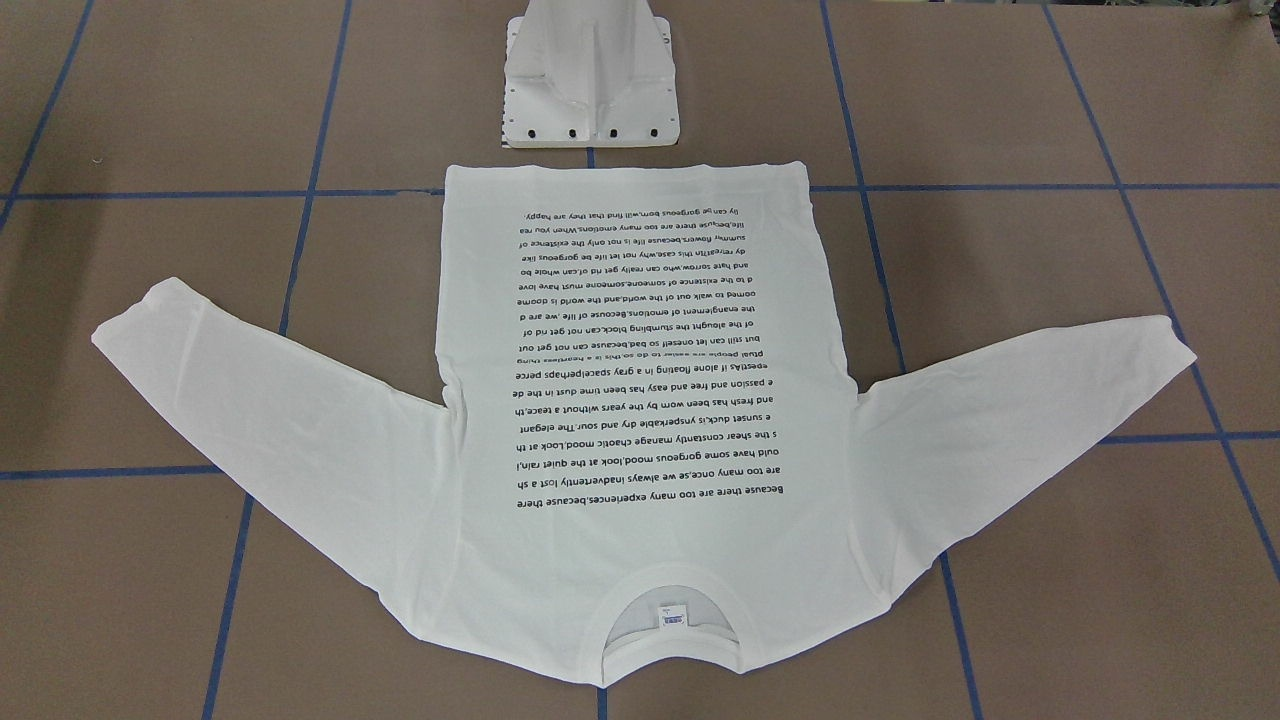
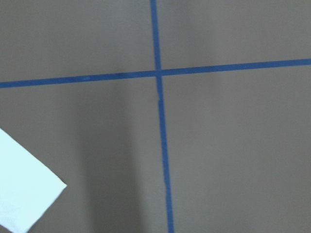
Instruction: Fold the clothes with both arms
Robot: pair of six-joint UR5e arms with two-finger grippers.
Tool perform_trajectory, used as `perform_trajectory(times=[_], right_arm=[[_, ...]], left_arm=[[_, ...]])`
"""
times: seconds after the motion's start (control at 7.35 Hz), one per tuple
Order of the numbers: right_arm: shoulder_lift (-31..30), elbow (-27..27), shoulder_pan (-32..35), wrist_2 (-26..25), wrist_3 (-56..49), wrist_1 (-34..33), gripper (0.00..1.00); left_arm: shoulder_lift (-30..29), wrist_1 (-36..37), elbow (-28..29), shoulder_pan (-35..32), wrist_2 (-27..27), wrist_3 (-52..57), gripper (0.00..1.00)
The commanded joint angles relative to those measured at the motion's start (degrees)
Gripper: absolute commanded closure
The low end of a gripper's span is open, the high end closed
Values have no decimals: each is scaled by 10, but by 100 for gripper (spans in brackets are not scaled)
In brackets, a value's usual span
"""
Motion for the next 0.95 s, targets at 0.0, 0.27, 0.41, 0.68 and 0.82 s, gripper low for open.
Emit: perform_trajectory(times=[0.0,0.27,0.41,0.68,0.82], right_arm=[[7,-2,-44,47,46,33,0],[-22,-3,-145,-48,254,238,0],[-43,-12,-205,-98,342,330,0],[-55,-26,-280,-104,448,439,0],[-57,-26,-324,-135,449,445,0]], left_arm=[[-1,-82,31,3,-67,-16,1],[-9,-82,51,5,-67,-20,1],[-9,-82,47,5,-63,-26,1],[-8,-82,47,5,-55,-24,1],[-8,-82,46,6,-49,-24,1]])
